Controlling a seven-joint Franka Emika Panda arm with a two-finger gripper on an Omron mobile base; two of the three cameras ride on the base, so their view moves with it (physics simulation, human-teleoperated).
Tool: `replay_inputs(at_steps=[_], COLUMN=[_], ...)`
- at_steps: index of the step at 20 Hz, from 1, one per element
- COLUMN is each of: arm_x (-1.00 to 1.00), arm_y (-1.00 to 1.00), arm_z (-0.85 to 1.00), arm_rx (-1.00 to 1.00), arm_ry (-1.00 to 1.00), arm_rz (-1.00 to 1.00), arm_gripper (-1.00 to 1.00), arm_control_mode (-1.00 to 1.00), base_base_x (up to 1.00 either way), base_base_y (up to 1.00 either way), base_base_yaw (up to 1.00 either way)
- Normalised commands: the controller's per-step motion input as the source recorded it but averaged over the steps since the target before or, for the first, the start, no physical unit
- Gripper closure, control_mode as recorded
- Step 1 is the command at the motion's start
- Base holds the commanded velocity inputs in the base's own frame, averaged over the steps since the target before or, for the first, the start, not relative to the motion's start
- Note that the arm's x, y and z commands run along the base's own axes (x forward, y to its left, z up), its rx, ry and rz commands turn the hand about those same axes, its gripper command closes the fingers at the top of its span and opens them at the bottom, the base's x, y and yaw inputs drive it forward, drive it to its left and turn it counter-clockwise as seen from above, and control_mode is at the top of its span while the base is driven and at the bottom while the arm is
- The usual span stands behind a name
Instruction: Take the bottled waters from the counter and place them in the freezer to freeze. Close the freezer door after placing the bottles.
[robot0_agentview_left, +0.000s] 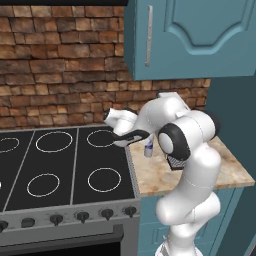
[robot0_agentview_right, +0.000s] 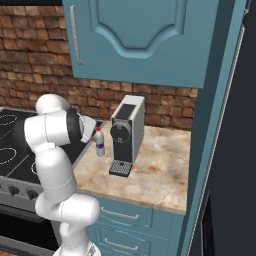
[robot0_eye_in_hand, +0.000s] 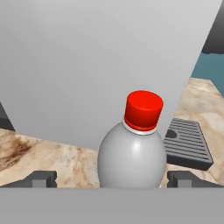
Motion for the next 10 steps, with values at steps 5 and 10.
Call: replay_inputs(at_steps=[5, 10], arm_x=[0.04, 0.01], arm_y=[-0.08, -0.03], arm_z=[-0.04, -0.05], arm_rx=[0.0, 0.0], arm_ry=[0.0, 0.0], arm_rz=[0.0, 0.0], arm_gripper=[-1.0, -1.0], arm_control_mode=[-1.0, -1.0], base_base_x=[0.0, 0.0], base_base_y=[0.0, 0.0], base_base_yaw=[0.0, 0.0])
